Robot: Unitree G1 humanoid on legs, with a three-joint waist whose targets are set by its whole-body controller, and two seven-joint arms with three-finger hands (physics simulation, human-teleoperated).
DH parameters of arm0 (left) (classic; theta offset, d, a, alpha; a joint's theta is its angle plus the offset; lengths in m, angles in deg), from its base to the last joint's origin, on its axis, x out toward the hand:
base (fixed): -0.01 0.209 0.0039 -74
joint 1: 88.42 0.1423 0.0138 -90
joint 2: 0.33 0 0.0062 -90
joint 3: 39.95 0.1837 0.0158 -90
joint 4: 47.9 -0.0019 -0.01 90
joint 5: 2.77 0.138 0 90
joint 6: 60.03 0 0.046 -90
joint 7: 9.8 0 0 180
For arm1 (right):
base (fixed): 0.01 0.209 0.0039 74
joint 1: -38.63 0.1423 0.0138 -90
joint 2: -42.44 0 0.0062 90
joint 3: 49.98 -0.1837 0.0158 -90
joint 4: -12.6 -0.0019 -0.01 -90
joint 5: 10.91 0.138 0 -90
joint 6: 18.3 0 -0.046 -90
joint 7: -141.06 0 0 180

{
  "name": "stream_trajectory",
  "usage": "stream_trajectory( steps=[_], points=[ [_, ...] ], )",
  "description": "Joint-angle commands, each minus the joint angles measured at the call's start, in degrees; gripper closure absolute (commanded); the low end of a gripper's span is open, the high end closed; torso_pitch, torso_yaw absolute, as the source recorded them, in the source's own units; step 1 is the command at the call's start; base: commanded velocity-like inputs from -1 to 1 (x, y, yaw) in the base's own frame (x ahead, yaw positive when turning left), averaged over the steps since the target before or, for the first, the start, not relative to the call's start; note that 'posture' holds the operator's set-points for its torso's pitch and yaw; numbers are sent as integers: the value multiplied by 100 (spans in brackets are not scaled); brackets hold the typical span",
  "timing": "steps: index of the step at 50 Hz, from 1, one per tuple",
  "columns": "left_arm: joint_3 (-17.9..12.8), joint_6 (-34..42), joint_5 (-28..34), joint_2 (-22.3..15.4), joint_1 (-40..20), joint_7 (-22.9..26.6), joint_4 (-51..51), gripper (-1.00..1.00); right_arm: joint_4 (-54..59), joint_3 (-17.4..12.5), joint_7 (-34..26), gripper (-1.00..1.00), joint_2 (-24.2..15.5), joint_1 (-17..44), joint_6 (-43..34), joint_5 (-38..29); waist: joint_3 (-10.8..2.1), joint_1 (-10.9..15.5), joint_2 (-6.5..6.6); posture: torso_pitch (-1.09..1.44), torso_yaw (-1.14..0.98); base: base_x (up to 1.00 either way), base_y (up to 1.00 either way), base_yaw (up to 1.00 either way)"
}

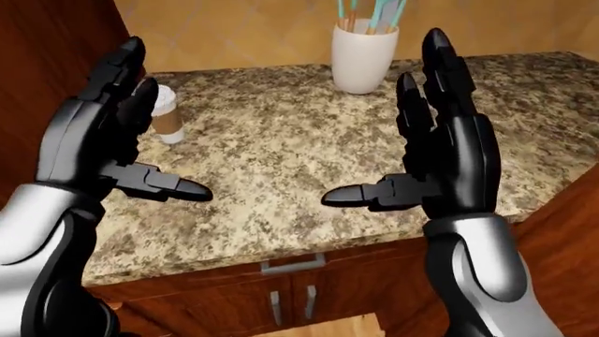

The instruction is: Move the drinks to the dining counter.

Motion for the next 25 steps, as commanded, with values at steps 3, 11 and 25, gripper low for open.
stream_trajectory(
  steps=[3, 11, 25],
  points=[
    [-36, -180, 1, -38, -91, -40, 19, -100, -60, -1, -82, -100, -7, 44, 163, -44, -88, 84, 121, 0, 0, 0, 0, 84],
    [-25, -128, -3, -59, -130, -44, 43, -100, -48, 18, -159, -100, 35, 24, 189, -75, -173, 258, 287, 0, 0, 0, 0, 100],
    [41, -123, 69, -66, -259, -18, -78, -100, -100, -38, -38, -100, -15, 117, 120, 5, -124, 110, -93, 0, 0, 0, 0, 11]
  ],
)
